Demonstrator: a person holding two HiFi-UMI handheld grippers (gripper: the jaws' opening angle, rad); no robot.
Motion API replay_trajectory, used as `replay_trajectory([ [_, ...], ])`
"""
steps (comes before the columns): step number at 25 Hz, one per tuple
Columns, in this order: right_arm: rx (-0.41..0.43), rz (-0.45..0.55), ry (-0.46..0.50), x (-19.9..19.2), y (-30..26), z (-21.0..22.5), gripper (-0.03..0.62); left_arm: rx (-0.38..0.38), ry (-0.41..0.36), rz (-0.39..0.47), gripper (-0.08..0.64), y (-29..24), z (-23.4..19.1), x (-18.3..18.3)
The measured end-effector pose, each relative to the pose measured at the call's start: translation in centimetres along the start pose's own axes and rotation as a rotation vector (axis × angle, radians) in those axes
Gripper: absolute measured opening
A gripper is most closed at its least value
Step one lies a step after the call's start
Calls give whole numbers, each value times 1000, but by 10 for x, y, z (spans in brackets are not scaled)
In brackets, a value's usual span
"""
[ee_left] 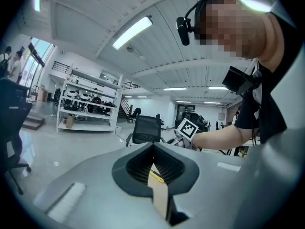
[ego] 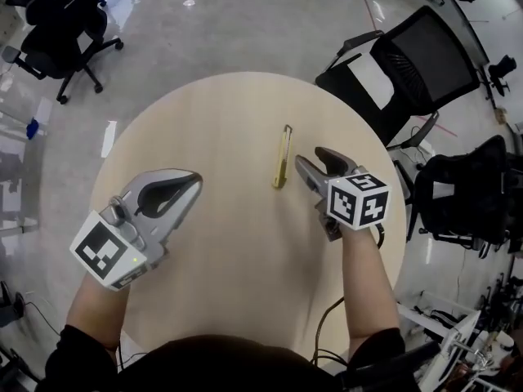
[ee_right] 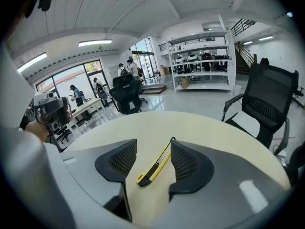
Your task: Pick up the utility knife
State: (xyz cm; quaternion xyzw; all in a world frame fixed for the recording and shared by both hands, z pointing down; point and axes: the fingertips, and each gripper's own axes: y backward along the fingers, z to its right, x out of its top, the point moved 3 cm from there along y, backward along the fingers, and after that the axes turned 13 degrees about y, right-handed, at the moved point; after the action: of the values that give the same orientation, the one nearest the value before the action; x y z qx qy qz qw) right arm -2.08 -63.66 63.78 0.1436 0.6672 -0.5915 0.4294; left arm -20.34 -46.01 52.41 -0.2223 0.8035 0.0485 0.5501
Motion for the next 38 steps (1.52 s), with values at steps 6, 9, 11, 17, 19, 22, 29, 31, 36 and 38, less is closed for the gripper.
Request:
replay_trajectory([
  [6,25,-116,14,-32,-52,-4,281,-5,38,-48,0,-24,-20,-35],
  [9,0,-154,48,-41,-73,0,304,-21,48,-76,0,-34,-28,-52],
  [11,-16,-175,75,-45,-83,-1,311,-31,48,-89,0,-38,-33,-60],
  [17,-50,-237,159,-60,-98,-3,314,-48,61,-98,0,-46,-39,-77],
  [19,-44,-240,170,-60,-97,-3,310,-53,67,-100,0,-47,-41,-81],
  [22,-12,-251,196,-58,-97,-4,246,-57,77,-101,0,-48,-42,-84],
  [29,45,-263,252,-60,-97,-15,130,-62,82,-90,0,-47,-39,-82],
  [31,39,-251,239,-61,-93,-13,130,-59,82,-87,0,-45,-39,-80],
  [36,23,-182,163,-57,-72,-10,129,-54,86,-67,0,-37,-36,-72],
  [38,17,-160,148,-52,-59,-10,129,-57,89,-55,0,-34,-30,-65],
])
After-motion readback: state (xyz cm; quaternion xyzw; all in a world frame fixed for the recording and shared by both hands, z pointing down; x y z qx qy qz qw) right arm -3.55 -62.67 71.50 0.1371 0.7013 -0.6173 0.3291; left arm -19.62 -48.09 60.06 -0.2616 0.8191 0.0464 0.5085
